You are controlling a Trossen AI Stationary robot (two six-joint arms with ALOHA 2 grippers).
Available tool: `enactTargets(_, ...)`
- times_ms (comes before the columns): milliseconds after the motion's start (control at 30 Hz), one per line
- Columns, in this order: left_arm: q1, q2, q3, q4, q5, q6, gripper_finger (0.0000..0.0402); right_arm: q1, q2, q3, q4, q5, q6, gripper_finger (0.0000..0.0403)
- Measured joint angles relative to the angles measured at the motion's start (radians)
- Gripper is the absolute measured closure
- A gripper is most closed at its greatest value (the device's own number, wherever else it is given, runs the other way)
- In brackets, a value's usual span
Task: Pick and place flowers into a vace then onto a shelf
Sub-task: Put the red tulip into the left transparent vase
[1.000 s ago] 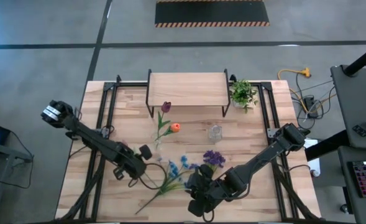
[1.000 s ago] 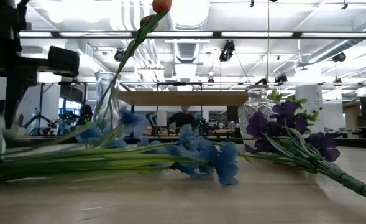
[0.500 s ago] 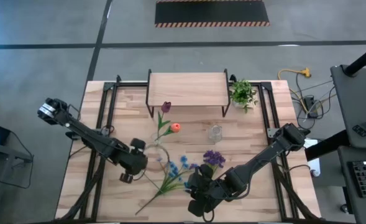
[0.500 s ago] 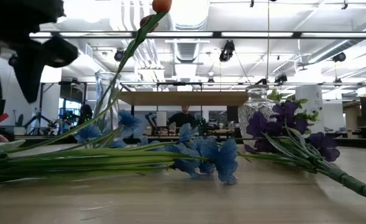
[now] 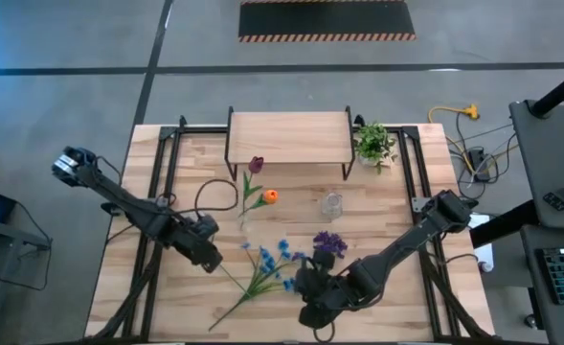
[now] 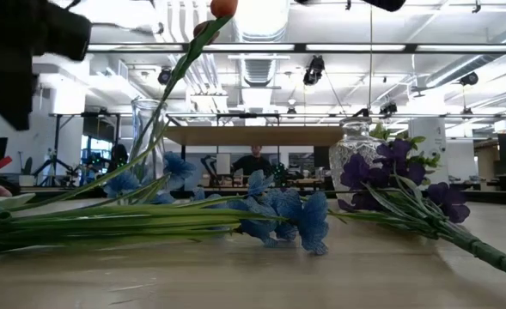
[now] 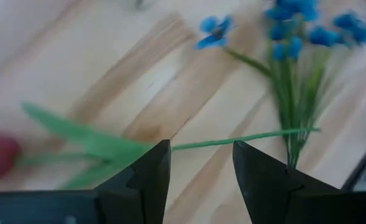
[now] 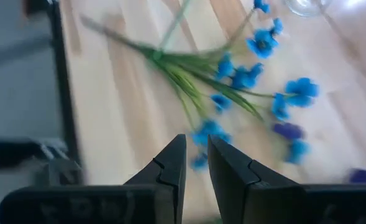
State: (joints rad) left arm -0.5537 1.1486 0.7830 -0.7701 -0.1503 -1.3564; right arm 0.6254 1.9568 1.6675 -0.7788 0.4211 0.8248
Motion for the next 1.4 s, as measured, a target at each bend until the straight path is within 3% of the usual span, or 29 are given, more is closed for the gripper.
enactTargets(133, -0.032, 0.075, 0.001, 0.001, -0.017, -0.24, 0.0244, 0.009, -0.047, -0.001, -0.11, 0.045, -0.176, 0.0344)
enactTargets(267, -0.054, 0.177, 0.027, 0.008, -0.041, -0.421, 0.0244, -0.006, -0.132, -0.022, -0.115, 0.053, -0.355, 0.0346)
enactTargets(500, -0.065, 0.314, 0.113, 0.017, -0.038, -0.535, 0.0244, -0.042, -0.348, -0.105, -0.078, 0.053, -0.553, 0.0346)
enactTargets(900, -0.066, 0.428, 0.196, -0.031, 0.023, -0.652, 0.0244, -0.085, -0.659, -0.302, -0.067, 0.05, -0.542, 0.0346)
enactTargets(1100, -0.062, 0.456, 0.192, -0.032, 0.029, -0.776, 0.0244, -0.086, -0.766, -0.404, -0.047, 0.045, -0.597, 0.0346)
enactTargets(1400, -0.023, 0.51, 0.194, -0.024, 0.066, -0.785, 0.0244, -0.085, -0.897, -0.498, -0.045, -0.027, -0.646, 0.0346)
